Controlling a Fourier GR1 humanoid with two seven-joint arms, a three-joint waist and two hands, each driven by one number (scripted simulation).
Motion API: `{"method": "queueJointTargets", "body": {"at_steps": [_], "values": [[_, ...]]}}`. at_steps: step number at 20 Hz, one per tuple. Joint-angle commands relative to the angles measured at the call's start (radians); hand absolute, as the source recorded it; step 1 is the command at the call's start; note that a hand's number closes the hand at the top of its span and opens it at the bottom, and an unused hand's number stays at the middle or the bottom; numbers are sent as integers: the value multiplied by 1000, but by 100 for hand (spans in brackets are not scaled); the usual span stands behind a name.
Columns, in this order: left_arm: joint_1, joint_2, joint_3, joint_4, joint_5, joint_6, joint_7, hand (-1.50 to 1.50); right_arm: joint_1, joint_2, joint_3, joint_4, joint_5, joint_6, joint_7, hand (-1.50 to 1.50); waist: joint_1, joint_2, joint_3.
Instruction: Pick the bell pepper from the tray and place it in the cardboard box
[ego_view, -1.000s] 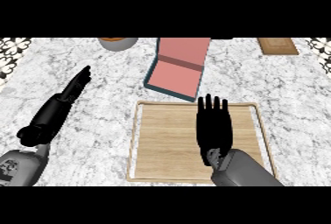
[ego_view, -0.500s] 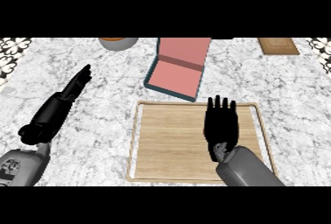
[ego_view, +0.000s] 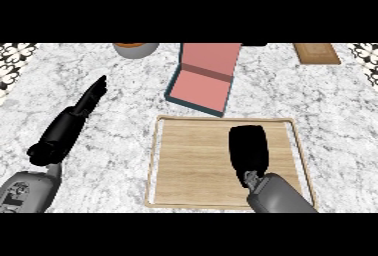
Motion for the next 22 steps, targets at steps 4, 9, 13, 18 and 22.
{"method": "queueJointTargets", "body": {"at_steps": [4,9,13,18,22], "values": [[-14,-24,13,19,-23,-17,-8,0,-99,88,60,86,46,-42,-128,150,8,11,4],[-82,-30,-31,-20,-9,-60,4,0,-216,180,172,54,-229,-77,-403,150,151,52,9],[-90,-52,-47,3,-25,-48,15,0,-323,183,229,112,-304,-256,-505,150,128,37,6],[-96,-40,-10,42,-12,-60,11,0,-565,183,239,196,-400,-358,-533,150,86,22,3],[-87,-33,14,54,-11,-60,4,0,-685,184,235,137,-527,-420,-378,150,67,13,3]]}}
